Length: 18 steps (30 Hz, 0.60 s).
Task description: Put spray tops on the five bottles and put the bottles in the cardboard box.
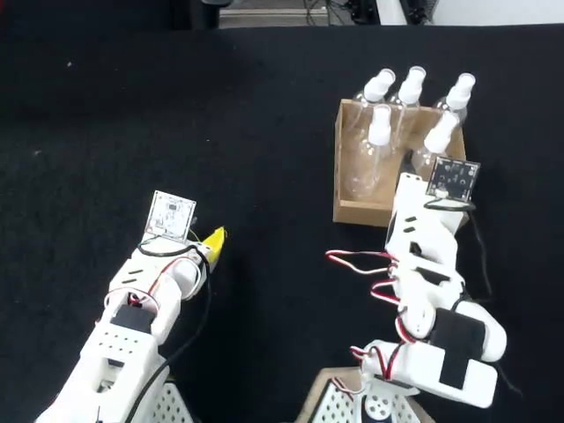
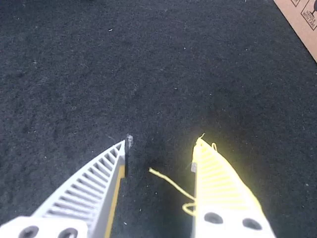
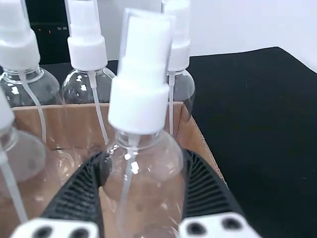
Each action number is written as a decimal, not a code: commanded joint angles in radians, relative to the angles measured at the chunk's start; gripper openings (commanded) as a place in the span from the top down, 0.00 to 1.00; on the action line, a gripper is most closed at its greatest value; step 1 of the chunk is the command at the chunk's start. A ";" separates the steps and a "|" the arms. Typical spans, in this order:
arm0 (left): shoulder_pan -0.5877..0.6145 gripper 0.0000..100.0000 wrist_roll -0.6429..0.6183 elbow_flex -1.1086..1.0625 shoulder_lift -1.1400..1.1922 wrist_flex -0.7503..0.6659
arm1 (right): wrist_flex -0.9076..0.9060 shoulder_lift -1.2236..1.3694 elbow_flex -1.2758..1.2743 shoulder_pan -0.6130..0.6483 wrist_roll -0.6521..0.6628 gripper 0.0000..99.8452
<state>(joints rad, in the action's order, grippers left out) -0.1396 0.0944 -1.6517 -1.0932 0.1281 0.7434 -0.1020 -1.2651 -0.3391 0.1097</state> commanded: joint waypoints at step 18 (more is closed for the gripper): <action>-0.004 0.79 0.006 0.007 -0.017 -0.020 | 0.035 -0.001 0.038 0.000 0.008 0.99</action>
<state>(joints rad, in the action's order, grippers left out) -0.1396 0.0944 -1.6517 -1.0932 0.1281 0.7495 -0.1020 -1.2651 -0.3391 0.1097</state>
